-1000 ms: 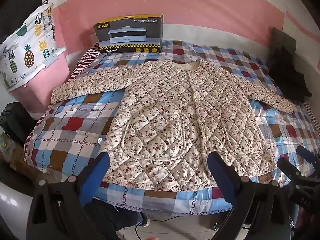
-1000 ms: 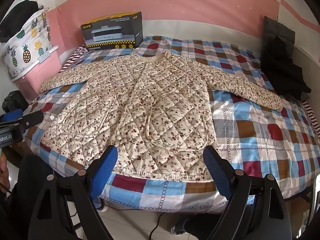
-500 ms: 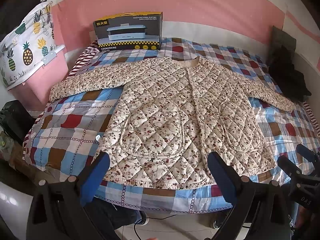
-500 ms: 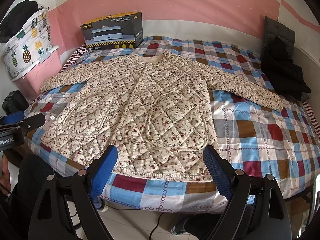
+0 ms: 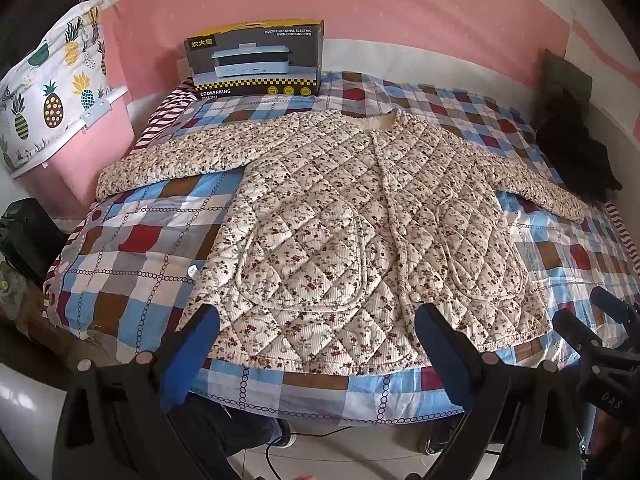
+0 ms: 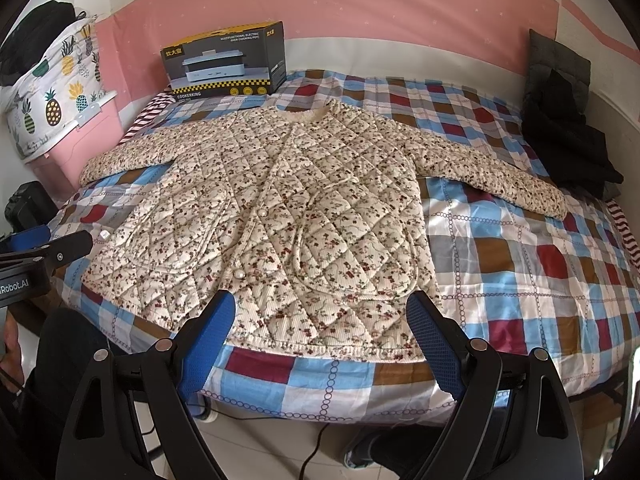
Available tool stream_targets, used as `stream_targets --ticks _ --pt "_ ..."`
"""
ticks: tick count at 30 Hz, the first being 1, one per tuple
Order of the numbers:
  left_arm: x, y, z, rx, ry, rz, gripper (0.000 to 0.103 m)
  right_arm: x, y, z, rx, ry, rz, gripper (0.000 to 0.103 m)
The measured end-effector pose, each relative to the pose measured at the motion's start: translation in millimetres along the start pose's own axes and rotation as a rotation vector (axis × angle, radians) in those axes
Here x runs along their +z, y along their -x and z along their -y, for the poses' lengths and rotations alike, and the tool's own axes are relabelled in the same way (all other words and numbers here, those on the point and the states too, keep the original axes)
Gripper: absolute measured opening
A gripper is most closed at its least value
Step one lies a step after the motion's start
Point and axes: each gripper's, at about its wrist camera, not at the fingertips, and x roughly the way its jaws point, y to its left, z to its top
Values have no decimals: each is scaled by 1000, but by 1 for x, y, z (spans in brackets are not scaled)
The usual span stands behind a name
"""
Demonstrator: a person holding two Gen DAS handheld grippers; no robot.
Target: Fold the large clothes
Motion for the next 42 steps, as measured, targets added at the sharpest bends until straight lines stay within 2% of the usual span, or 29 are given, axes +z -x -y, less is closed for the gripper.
stream_targets --ticks 42 --pt "-14 -5 7 -2 5 -17 99 -5 -7 -5 2 -3 -12 88"
